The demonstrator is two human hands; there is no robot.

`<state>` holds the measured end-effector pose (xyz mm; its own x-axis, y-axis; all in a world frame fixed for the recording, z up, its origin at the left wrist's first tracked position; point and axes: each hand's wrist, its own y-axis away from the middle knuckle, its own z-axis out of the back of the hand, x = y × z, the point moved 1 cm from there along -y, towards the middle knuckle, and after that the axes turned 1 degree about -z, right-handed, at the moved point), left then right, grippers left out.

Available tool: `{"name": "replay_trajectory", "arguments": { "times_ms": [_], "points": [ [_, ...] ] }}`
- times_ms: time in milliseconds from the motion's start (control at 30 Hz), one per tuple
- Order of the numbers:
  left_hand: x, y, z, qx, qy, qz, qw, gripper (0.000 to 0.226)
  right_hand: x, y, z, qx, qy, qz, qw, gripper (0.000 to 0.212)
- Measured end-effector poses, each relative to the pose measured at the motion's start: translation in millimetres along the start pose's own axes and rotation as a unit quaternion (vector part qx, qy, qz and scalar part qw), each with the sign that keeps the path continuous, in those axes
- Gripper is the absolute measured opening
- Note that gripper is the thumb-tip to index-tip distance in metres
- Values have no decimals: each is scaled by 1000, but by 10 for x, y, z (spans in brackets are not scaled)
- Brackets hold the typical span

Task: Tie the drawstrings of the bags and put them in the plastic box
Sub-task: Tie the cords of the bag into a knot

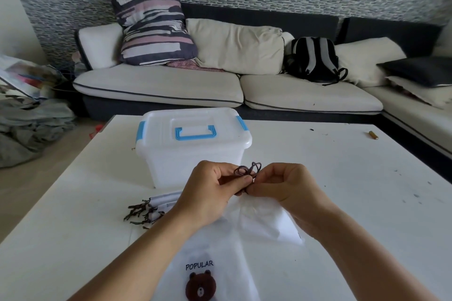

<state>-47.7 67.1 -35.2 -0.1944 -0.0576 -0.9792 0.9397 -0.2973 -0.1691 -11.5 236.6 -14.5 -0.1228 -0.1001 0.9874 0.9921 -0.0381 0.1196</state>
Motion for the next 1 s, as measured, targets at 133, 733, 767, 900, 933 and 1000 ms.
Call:
{"name": "replay_trajectory", "arguments": {
  "times_ms": [133, 733, 767, 900, 933, 1000],
  "points": [
    [25, -6, 13, 2, -11, -4, 1000, 14, -47, -40, -45, -32, 71, 23, 997, 16],
    [-70, 30, -21, 28, 185, 68, 980, 16, -60, -39, 144, 144, -187, -168, 957, 39],
    [-70, 30, -12, 27, 182, 71, 980, 15, -58, -47, 158, 146, -192, -167, 956, 38],
    [-45, 41, -10, 30, 158, 81, 984, 15, -32, -68, 188, 125, -119, -99, 980, 18],
    [-41, 39, -15, 27, 156, 84, 984, 14, -23, -74, 200, 107, -68, -61, 990, 15],
    [-38, 37, -20, 13, 161, 86, 983, 15, -15, -77, 230, 78, 10, -4, 997, 11]
  ]
}}
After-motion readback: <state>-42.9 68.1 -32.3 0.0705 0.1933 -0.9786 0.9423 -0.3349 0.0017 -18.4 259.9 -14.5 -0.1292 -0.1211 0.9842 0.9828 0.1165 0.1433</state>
